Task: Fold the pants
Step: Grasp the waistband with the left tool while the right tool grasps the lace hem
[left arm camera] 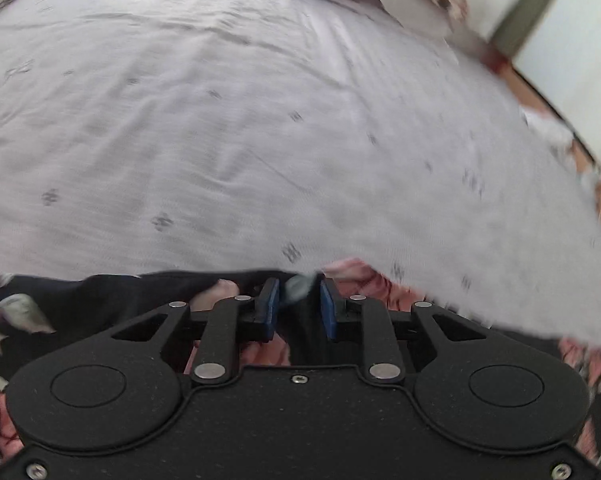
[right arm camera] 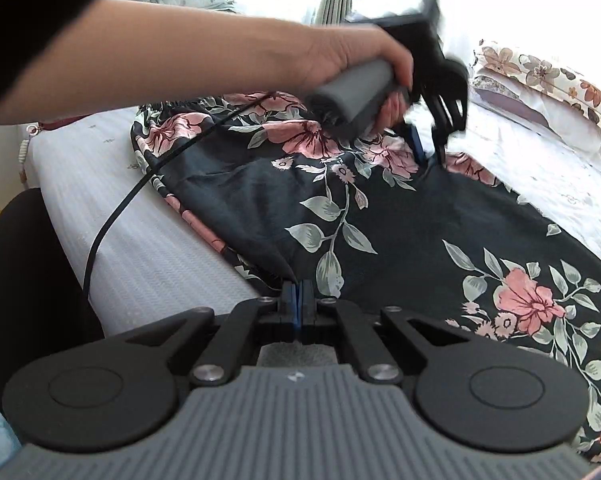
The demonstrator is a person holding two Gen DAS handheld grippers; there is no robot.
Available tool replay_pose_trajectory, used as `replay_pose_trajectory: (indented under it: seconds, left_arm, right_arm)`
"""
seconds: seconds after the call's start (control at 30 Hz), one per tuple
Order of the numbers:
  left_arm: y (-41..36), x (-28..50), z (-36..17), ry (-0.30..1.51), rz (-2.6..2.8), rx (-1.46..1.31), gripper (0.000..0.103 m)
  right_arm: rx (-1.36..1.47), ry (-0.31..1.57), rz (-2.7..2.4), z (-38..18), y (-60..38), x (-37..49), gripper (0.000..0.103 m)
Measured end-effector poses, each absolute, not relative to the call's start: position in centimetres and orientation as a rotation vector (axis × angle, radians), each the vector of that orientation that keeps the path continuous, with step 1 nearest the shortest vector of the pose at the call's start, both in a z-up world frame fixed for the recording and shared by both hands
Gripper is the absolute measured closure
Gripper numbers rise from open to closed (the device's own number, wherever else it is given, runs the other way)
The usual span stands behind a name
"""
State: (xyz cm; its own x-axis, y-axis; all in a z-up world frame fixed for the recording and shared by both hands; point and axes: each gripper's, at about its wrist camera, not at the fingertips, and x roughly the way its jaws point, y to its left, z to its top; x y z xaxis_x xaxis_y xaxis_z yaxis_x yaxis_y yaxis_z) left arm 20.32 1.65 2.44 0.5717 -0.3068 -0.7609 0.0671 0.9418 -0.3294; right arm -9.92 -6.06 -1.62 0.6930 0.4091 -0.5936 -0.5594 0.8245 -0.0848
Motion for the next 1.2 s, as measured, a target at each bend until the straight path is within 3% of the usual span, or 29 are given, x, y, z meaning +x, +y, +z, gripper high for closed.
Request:
replay_pose_trajectory:
  seconds: [0.07,0.13,0.17,0.23,0.37,0.57,0.63,0.7,0.8,0.97,1.2]
  left_arm:
    - [3.1,19.2,4.1,0.885,-0.186,-0.231,0.076]
    - [5.1,17.0,5.7,0.832,-0.173,-0.183,0.067]
    - [6.2,15.4,6.4,0.808,-0.161,-0.171,0.063]
    - [8.5,12.1,7.1,0.775,-0.104,-0.156,0.062]
    - [13.7,5.7,6.7,0.725,0.077,-0.188,0.062]
    - [19.1,0.7,3.6,0.707,0.272,-0.218,0.062]
    - [20.4,0.1,2.2,0.738,0.335,-0.220,0.068]
    - [21.2,-0.7,1.5,0.734,0.352,-0.212,0.074]
    - [20.9,-1.0,1.6,0.735,0.362,-0.152,0.073]
    - [20.6,-1.0,2.0,0.738,0.364,-0.160,0.073]
    - [20.4,-0.7,2.1,0.742,0.375,-0.155,0.073]
  right_arm:
    - [-0.239,0.596,0.575,-1.3,-6.5,-9.9,0.096]
    - [-0.157,0.612,0.641,-0.6,-7.7,-9.8,0.086]
    - [-0.099,0.622,0.666,-0.4,-8.5,-9.7,0.069]
    - [0.002,0.633,0.690,0.4,-9.9,-9.5,0.056]
    - [0.107,0.586,0.646,1.9,-11.6,-8.8,0.042]
    - [0.151,0.538,0.475,1.4,-11.3,-5.6,0.040]
    - [0.131,0.536,0.447,1.0,-10.9,-5.2,0.040]
    - [0.007,0.547,0.368,0.0,-9.9,-5.2,0.040]
    - [-0.090,0.592,0.270,-1.4,-10.7,-5.8,0.040]
    - [-0.084,0.612,0.089,-1.9,-17.1,-7.5,0.032]
    - [0.121,0.634,-0.280,-1.5,-29.7,-9.1,0.036]
